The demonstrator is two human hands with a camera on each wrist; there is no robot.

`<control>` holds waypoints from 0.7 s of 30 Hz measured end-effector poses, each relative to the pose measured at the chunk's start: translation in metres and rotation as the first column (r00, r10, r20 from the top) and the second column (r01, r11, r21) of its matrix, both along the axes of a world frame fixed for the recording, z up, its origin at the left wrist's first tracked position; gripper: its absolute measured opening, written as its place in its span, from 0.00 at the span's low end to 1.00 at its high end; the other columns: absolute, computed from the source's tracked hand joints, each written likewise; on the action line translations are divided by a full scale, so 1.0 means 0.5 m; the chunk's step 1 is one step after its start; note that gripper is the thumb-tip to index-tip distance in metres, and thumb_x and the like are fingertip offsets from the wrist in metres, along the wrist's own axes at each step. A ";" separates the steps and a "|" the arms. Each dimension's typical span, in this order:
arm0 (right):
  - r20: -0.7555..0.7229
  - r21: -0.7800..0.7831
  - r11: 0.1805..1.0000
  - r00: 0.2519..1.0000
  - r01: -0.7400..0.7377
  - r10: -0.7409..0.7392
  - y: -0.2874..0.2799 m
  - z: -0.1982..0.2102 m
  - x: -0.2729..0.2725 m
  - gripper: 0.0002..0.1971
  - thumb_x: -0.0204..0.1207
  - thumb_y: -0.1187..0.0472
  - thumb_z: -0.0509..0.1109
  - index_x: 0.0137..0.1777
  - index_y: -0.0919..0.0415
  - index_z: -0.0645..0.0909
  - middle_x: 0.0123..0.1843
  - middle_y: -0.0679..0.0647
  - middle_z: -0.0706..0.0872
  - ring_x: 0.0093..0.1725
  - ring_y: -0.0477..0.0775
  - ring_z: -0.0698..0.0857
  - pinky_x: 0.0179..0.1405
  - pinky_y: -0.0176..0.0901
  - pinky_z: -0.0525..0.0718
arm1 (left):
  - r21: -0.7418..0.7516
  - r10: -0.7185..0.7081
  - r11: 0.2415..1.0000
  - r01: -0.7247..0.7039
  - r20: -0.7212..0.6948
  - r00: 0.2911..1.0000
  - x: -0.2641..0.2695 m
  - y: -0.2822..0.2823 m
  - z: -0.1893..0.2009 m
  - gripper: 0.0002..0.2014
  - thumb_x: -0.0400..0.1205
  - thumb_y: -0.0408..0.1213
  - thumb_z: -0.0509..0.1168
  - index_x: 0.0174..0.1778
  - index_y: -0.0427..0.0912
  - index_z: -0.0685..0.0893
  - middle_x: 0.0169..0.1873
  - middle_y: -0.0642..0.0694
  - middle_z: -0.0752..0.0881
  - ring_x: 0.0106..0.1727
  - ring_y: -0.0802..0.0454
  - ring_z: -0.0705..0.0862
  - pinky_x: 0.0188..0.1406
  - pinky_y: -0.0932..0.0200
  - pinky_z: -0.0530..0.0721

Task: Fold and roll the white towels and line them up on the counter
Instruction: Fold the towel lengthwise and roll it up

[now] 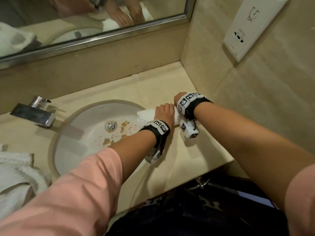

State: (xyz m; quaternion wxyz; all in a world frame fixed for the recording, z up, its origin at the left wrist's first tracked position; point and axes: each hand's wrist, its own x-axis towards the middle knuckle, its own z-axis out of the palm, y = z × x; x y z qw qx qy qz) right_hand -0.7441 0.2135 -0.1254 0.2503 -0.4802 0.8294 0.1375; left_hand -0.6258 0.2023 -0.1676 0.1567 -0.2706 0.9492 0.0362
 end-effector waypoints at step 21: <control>0.689 0.152 0.596 0.348 0.789 -0.636 0.084 -0.012 -0.085 0.38 0.68 0.55 0.80 0.77 0.59 0.68 0.65 0.55 0.81 0.60 0.59 0.84 0.57 0.52 0.84 | 0.241 -0.104 0.966 0.089 0.052 0.993 -0.036 -0.114 0.003 0.50 0.61 0.56 0.81 0.73 0.39 0.64 0.65 0.40 0.74 0.65 0.40 0.75 0.60 0.46 0.75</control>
